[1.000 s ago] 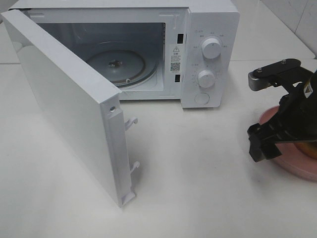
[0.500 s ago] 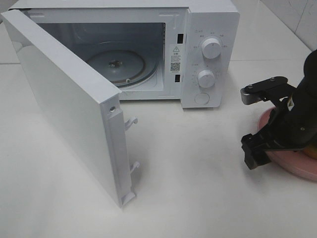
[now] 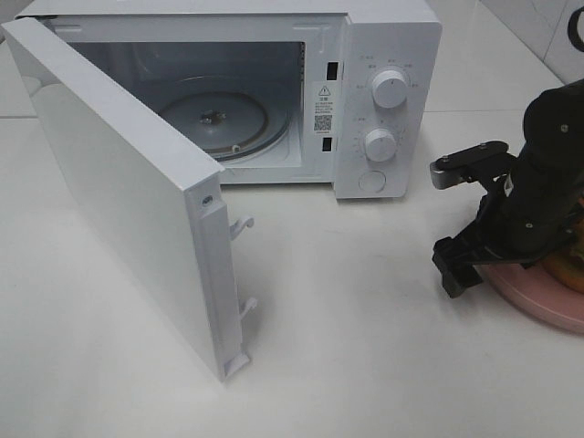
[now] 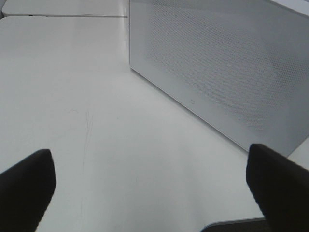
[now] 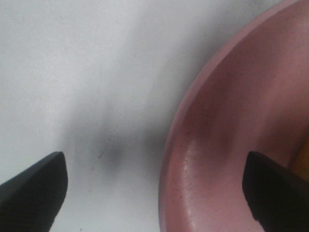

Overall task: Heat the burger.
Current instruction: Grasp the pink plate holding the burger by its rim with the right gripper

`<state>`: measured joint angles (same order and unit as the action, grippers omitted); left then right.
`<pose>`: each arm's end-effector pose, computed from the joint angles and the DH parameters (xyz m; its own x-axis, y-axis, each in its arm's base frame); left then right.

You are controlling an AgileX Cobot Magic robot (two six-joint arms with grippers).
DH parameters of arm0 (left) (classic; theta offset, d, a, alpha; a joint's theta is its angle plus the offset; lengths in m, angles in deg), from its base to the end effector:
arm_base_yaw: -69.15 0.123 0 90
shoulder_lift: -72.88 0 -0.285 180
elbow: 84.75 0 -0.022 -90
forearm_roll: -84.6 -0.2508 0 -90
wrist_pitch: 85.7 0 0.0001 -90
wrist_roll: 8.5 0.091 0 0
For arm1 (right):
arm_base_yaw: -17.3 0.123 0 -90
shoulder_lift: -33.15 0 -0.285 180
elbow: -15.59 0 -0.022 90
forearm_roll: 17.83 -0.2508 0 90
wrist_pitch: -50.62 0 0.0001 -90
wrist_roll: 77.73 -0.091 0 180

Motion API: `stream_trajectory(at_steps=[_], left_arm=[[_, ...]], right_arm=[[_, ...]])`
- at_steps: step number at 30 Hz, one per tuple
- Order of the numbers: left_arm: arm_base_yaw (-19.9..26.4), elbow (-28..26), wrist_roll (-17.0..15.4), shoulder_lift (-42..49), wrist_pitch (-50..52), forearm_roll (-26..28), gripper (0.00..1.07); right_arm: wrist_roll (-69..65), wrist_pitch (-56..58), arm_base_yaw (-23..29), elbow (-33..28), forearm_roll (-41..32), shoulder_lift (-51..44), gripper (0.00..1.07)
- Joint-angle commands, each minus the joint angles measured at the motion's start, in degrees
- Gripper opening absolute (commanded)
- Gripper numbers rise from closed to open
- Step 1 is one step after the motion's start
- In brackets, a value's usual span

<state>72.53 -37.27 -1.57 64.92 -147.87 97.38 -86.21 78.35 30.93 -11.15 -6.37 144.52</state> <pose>-0.0077 -0.0183 0.2822 -0.4515 -0.0115 -0.8922 0.1232 0.9895 -0.0751 0.3037 0.0650 0.1287 -0.9336 -0.2567 -0.2499 -0.2396 0.9660 -0.0969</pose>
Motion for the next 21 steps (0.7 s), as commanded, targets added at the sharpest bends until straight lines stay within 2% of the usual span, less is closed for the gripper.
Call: stream_trajectory(at_steps=[1, 6, 11, 12, 13, 14, 15, 16, 17, 18, 19, 20, 21], left_arm=[[-0.2, 0.2, -0.3, 0.1, 0.8, 0.2, 1.0], [-0.2, 0.2, -0.3, 0.1, 0.8, 0.2, 1.0], [-0.2, 0.2, -0.3, 0.1, 0.8, 0.2, 1.0], [-0.2, 0.2, -0.3, 0.1, 0.8, 0.2, 1.0], [-0.2, 0.2, -0.3, 0.1, 0.8, 0.2, 1.0], [-0.2, 0.2, -0.3, 0.1, 0.8, 0.2, 1.0], [-0.2, 0.2, -0.3, 0.1, 0.8, 0.2, 1.0], [-0.2, 0.2, -0.3, 0.1, 0.8, 0.2, 1.0], [-0.2, 0.2, -0.3, 0.1, 0.8, 0.2, 1.0], [-0.2, 0.2, -0.3, 0.1, 0.8, 0.2, 1.0], [-0.2, 0.2, -0.3, 0.1, 0.8, 0.2, 1.0], [-0.2, 0.2, -0.3, 0.1, 0.8, 0.2, 1.0], [-0.2, 0.2, -0.3, 0.1, 0.8, 0.2, 1.0]], right_arm=[[0.1, 0.0, -0.7, 1.3, 0.7, 1.7, 0.92], [0.1, -0.3, -0.7, 1.3, 1.0, 3.4, 0.89], [0.1, -0.3, -0.7, 1.3, 0.9, 4.7, 0.83], [0.1, -0.3, -0.7, 1.3, 0.9, 4.7, 0.76], [0.1, -0.3, -0.7, 1.3, 0.9, 4.7, 0.76], [0.1, 0.1, -0.7, 1.3, 0.9, 4.7, 0.67], [0.1, 0.1, -0.7, 1.3, 0.9, 4.7, 0.67], [0.1, 0.1, -0.7, 1.3, 0.9, 4.7, 0.56], [0.1, 0.1, -0.7, 1.3, 0.9, 4.7, 0.56], [0.1, 0.0, -0.7, 1.3, 0.9, 4.7, 0.48], [0.1, 0.2, -0.7, 1.3, 0.9, 4.7, 0.32], [0.1, 0.2, -0.7, 1.3, 0.9, 4.7, 0.32], [0.1, 0.2, -0.7, 1.3, 0.9, 4.7, 0.24]])
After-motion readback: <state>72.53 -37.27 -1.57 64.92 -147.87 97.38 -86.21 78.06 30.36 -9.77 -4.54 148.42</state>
